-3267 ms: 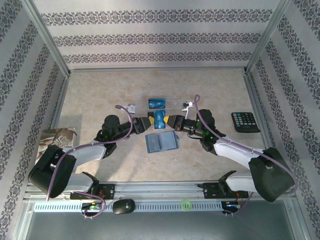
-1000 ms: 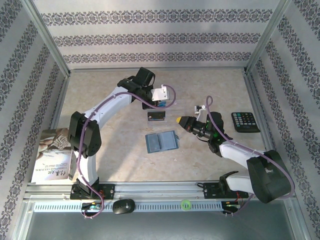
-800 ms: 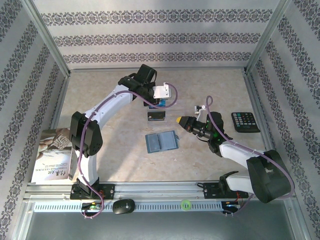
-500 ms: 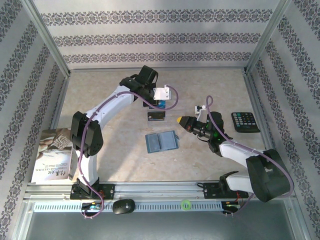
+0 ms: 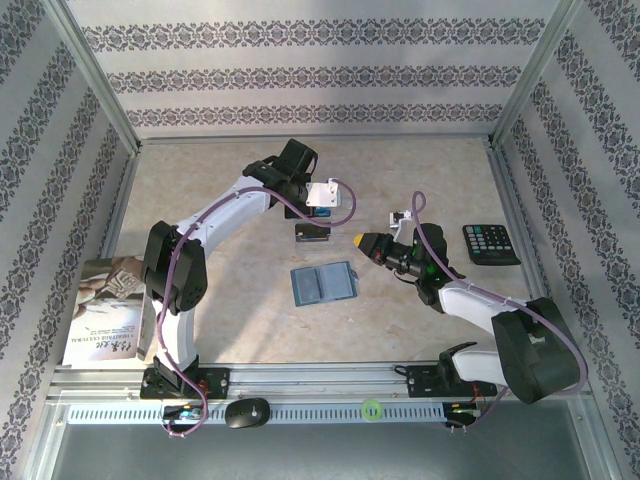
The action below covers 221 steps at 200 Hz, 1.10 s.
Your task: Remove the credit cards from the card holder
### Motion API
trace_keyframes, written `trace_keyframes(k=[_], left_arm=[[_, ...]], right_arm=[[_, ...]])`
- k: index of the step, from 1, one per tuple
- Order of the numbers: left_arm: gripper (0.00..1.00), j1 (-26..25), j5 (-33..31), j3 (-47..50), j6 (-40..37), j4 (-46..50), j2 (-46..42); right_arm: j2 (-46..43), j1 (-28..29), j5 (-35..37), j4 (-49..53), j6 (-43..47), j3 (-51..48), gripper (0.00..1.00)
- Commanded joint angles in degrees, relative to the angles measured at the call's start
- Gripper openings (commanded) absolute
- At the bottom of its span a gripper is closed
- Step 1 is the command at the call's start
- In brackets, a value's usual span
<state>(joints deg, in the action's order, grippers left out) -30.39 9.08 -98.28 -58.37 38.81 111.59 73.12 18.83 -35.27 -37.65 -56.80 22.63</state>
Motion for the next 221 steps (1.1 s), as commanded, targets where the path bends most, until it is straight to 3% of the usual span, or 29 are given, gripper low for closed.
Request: trace_keyframes(k=[1, 60, 74, 81, 132, 160, 176, 195, 221], left_arm=[[0.0, -0.9, -0.6, 0.8, -1.1, -2.1, 0.7], [0.0, -1.4, -1.5, 2.4, -0.4, -3.8, 0.7], [0.23, -1.7, -3.2, 3.8, -0.5, -6.2, 0.3], [0.28, -1.8, -3.8, 4.3, -0.5, -7.4, 0.0], [0.33, -2.1, -9.6, 5.1, 3.7, -16.2, -2.4], [0.36, -2.1, -11.5, 4.8, 10.1, -21.2, -6.2], [0.45, -1.9, -12.6, 7.9, 15.1, -28.3, -10.0], [0.5, -1.1, -13.1, 10.2, 26.5, -32.2, -14.2], [0.58, 0.2, -17.2, 16.0, 43.0, -34.2, -21.1]], right_arm=[[-0.2, -0.6, -0.6, -0.2, 1.1, 0.7, 0.0], [-0.3, -0.6, -0.7, 0.0, 1.2, 0.6, 0.0], [-0.3, -0.6, -0.7, 0.0, 1.2, 0.5, 0.0], [-0.3, -0.6, -0.7, 0.1, 1.2, 0.5, 0.0], [-0.3, -0.4, -0.7, 0.3, 1.4, 0.4, 0.02], [0.6, 1.4, -0.1, 1.9, 3.0, 1.1, 0.14], [1.7, 4.4, 1.3, 5.3, 6.1, 2.7, 0.25], [3.7, 9.5, 4.1, 13.5, 12.2, 6.5, 0.33], [8.0, 16.0, 9.1, 24.3, 20.1, 12.7, 0.36]])
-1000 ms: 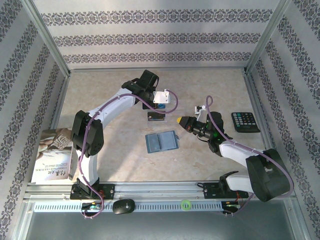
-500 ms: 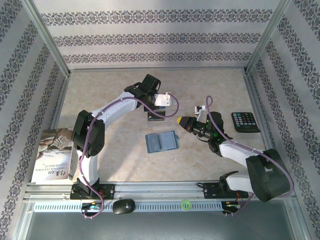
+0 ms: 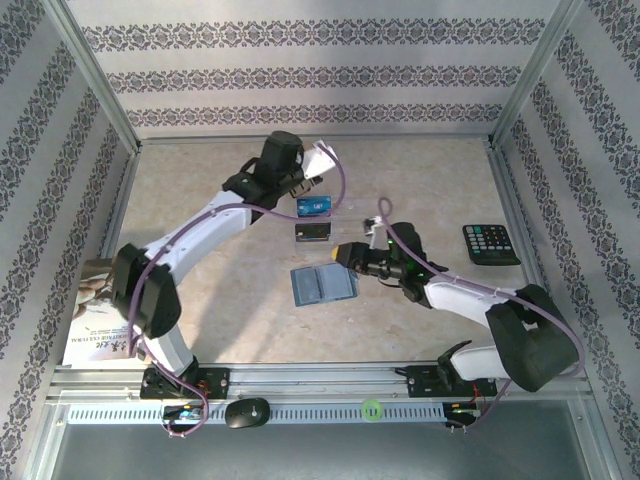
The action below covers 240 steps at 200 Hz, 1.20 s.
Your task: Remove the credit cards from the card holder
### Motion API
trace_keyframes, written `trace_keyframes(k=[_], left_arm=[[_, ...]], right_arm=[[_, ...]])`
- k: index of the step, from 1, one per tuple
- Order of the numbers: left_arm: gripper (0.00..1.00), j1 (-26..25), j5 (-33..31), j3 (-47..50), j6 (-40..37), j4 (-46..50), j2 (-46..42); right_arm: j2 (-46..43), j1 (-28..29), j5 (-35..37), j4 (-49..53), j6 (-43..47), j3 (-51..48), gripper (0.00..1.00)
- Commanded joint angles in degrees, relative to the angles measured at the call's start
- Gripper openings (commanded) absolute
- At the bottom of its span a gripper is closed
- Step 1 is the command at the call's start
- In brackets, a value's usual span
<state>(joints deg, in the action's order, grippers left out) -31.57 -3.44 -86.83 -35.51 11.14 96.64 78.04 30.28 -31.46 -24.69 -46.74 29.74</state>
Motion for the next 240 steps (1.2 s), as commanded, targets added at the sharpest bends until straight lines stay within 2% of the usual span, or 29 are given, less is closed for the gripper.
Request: trace_keyframes(k=[1, 14, 30, 57, 108, 162, 190, 227, 240], left_arm=[[0.58, 1.5, -4.9, 4.8, 20.9, -6.6, -6.5], [0.6, 3.3, -5.5, 9.5, 30.4, -6.5, -11.2], [0.63, 6.0, -2.5, 17.7, 41.1, -7.6, -17.2], [0.65, 6.9, -3.0, 31.2, 49.7, -10.3, -26.8], [0.66, 7.3, -4.6, 43.3, 57.3, -7.3, -36.5], [0.64, 7.4, -2.4, 47.5, 58.7, -5.4, -39.3], [0.62, 7.4, -0.9, 48.2, 58.6, -5.2, -39.8], [0.6, 7.4, 1.6, 50.1, 59.3, -5.4, -40.4], [0.56, 7.3, 3.8, 51.1, 59.7, -6.0, -40.6]], right_arm=[[3.3, 4.8, 5.6, 11.8, 10.5, 5.8, 0.36], [5.8, 8.1, 9.3, 18.1, 15.0, 9.6, 0.37], [8.9, 12.6, 15.3, 25.2, 19.9, 14.3, 0.38], [14.3, 19.0, 24.6, 33.7, 26.2, 21.1, 0.41], [22.6, 25.9, 37.2, 41.6, 31.2, 29.2, 0.42], [28.2, 28.8, 42.9, 45.3, 33.1, 32.5, 0.42], [30.0, 29.1, 44.0, 45.3, 32.1, 32.4, 0.28], [27.2, 29.0, 42.0, 40.5, 31.6, 29.5, 0.12], [25.4, 28.7, 41.2, 37.4, 31.6, 27.7, 0.04]])
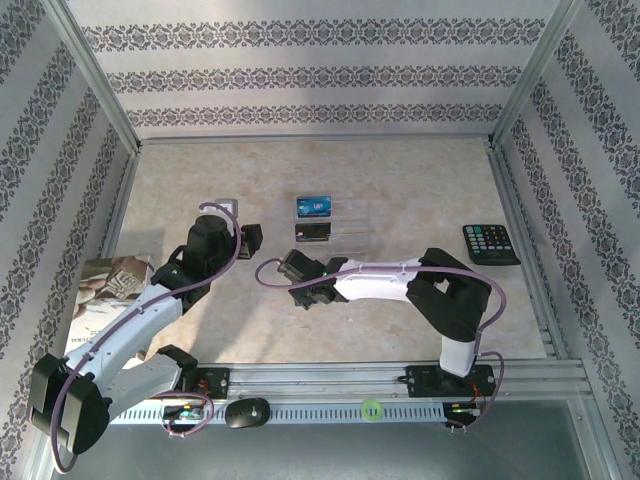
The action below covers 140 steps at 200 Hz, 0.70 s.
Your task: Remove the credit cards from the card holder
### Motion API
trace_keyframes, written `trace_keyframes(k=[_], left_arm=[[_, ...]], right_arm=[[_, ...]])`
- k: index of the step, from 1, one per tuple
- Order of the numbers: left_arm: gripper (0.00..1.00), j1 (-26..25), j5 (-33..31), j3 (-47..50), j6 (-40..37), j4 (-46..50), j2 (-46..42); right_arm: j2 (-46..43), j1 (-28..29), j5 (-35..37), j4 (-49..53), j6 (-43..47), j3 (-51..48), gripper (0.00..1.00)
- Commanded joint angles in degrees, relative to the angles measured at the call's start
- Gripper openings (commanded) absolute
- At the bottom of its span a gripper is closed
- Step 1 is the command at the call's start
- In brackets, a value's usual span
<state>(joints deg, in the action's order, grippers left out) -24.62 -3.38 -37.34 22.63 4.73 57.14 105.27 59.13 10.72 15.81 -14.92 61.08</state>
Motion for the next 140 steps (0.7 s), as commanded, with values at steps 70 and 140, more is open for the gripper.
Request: trace_keyframes(k=[70, 140], left_arm=[[0.34, -5.2, 11.8, 9.9, 9.1, -12.1, 5.3], [0.07, -13.8, 13.6, 9.9, 12.3, -24.3, 18.9]], right_arm=[[-12.4, -7.0, -15.6, -29.1, -9.5, -19.2, 0.0], [-12.6, -8.7, -21.9, -40.1, -17.4, -23.7, 0.0]])
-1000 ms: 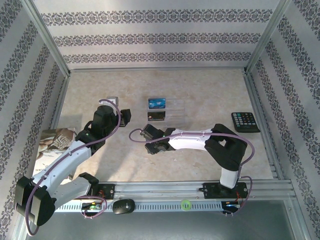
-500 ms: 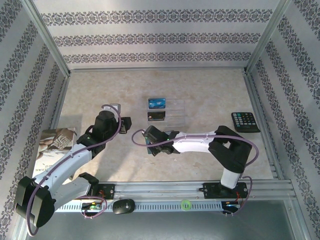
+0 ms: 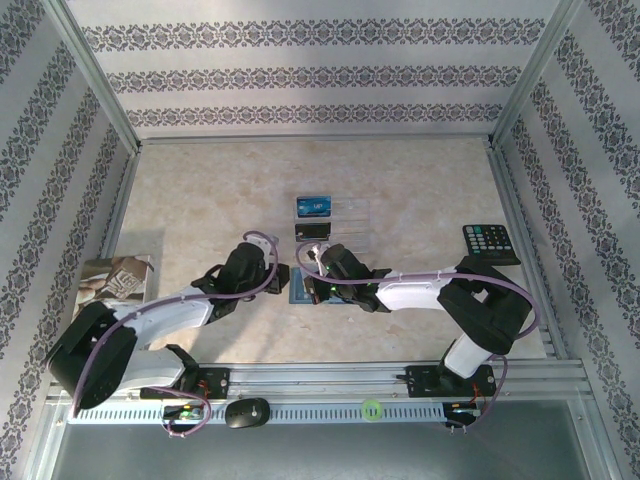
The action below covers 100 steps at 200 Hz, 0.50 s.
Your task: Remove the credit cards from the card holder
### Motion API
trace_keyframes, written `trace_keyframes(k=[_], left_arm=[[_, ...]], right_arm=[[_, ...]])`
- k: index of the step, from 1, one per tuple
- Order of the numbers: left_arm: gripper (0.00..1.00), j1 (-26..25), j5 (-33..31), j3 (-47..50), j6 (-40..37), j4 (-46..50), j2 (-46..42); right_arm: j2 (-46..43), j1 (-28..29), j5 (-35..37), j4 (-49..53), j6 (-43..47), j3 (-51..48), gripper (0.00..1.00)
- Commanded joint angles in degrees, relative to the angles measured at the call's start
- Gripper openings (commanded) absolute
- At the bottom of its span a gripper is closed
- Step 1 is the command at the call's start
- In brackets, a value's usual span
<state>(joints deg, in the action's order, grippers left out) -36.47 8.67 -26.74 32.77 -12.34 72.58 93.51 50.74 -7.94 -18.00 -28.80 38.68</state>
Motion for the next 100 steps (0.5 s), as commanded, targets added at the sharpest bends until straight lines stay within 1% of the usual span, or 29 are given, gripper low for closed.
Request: trace_keyframes(k=[1, 28, 42, 52, 74, 100], left_arm=[[0.07, -2.0, 1.6, -0.7, 2.2, -7.4, 3.6], [0.0, -2.9, 2.4, -0.9, 3.5, -9.3, 7.0], [0.0, -3.3, 2.2, -1.3, 3.9, -8.1, 8.3], [0.0, -3.6, 3.4, -1.3, 4.1, -8.2, 9.5], [0.0, -3.9, 5.0, -2.2, 4.5, -5.8, 12.0], [0.0, -3.9, 4.0, -3.8, 3.5, 0.9, 11.5]], right_arm=[[-0.8, -0.3, -3.2, -6.4, -3.6, -1.4, 0.0], [-1.7, -0.5, -2.7, -6.9, -4.0, -2.5, 0.0], [-1.9, -0.6, -2.5, -6.9, -4.1, -2.8, 0.0], [-1.9, -0.6, -2.4, -6.9, -4.1, -3.0, 0.0], [-1.8, -0.6, -2.1, -7.4, -4.5, -3.5, 0.0], [-1.9, -0.6, -1.7, -7.7, -5.0, -4.0, 0.0]])
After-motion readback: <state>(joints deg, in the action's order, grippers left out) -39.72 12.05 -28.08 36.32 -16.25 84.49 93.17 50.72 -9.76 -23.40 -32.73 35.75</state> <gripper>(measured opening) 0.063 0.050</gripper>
